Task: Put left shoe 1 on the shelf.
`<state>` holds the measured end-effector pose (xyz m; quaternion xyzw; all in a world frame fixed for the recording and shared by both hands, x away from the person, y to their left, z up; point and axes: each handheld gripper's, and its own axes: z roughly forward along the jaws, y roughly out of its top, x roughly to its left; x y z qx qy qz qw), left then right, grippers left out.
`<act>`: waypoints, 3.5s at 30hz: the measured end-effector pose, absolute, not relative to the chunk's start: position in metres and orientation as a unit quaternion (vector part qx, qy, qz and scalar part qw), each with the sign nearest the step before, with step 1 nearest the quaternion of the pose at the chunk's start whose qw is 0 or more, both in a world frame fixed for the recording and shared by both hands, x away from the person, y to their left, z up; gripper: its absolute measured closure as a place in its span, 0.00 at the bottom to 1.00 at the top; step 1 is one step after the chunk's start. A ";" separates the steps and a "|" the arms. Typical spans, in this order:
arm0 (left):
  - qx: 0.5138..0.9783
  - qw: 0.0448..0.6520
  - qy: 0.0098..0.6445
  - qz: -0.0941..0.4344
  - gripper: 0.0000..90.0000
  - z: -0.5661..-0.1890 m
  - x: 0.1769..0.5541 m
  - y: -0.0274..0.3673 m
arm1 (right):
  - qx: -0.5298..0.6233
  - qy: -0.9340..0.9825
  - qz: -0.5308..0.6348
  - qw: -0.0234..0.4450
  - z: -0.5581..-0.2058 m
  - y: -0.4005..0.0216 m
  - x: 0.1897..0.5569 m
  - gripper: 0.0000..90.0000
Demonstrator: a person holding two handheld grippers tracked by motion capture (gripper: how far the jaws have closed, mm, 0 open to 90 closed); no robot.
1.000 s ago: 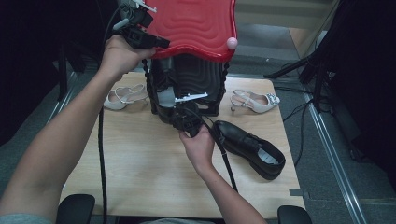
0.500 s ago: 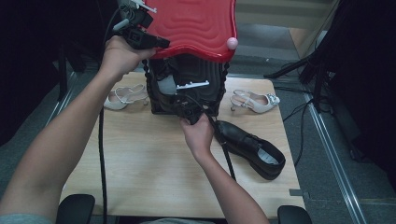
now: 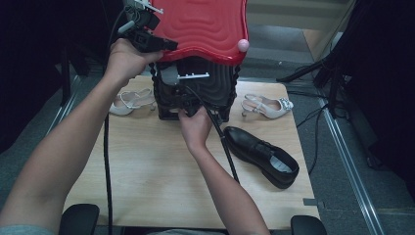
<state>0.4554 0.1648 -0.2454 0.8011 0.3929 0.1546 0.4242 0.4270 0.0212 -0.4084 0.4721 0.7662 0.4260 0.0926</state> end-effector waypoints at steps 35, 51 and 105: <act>0.807 0.446 0.374 0.100 0.54 -0.255 0.405 0.169 | 0.409 0.775 0.476 0.073 -0.395 -0.091 0.357 0.90; 0.818 0.433 0.373 0.064 0.54 -0.306 0.388 0.166 | 0.427 0.784 0.447 0.066 -0.413 -0.139 0.338 0.80; 0.827 0.422 0.371 0.001 0.53 -0.450 0.359 0.139 | 0.509 0.767 0.381 0.089 -0.437 -0.274 0.279 0.72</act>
